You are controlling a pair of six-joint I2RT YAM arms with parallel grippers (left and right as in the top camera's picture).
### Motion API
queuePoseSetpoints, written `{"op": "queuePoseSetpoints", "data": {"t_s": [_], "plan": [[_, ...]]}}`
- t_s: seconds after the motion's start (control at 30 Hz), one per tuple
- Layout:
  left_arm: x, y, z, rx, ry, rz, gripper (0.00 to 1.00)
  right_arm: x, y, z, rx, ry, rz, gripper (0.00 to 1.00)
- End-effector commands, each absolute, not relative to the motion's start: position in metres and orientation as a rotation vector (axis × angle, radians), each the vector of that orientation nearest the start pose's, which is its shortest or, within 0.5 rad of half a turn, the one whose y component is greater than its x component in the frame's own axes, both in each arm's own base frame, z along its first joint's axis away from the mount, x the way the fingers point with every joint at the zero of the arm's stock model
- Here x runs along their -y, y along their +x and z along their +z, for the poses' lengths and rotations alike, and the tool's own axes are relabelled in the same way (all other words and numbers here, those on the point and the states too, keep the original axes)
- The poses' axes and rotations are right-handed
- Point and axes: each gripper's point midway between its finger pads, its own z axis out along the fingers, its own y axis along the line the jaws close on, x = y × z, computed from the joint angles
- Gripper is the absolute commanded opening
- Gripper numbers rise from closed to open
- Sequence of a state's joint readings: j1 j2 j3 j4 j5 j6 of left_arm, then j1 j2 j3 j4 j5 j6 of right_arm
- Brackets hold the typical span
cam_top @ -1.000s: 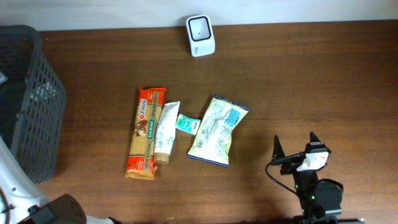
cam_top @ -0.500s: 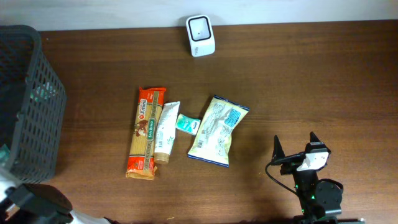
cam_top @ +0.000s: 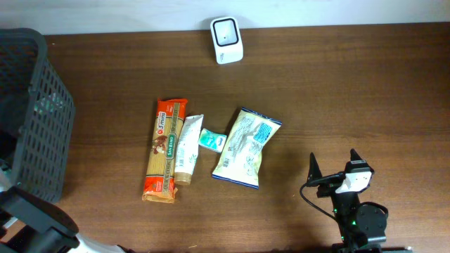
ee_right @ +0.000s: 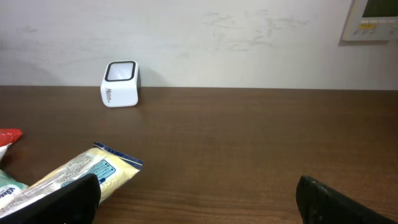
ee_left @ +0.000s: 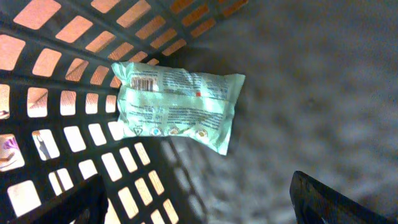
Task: Scan the item barcode
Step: 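Grasp the green wet-wipe pack in the basket with the left gripper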
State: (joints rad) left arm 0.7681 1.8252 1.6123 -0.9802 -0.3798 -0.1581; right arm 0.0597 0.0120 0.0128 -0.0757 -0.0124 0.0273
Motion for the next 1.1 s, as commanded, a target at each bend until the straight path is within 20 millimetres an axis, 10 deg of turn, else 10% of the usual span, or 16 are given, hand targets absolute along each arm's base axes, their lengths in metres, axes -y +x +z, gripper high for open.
{"op": "queuePoseSetpoints", "data": {"t_s": [0.0,0.77,1.07], "plan": [[-0.345,0.253,0.149,-2.486,-1.378,0.741,0.92,-0.017,0.246,0.156,-1.650,-0.028,0.085,0.99],[-0.374,0.246,0.043,-2.745,-1.326,0.834,0.90,-0.017,0.246,0.155,-1.651,-0.028,0.085,0.99],[-0.385,0.250,0.022,-2.723,-1.343,0.834,0.66,-0.017,0.246,0.155,-1.651,-0.028,0.085,0.99]]}}
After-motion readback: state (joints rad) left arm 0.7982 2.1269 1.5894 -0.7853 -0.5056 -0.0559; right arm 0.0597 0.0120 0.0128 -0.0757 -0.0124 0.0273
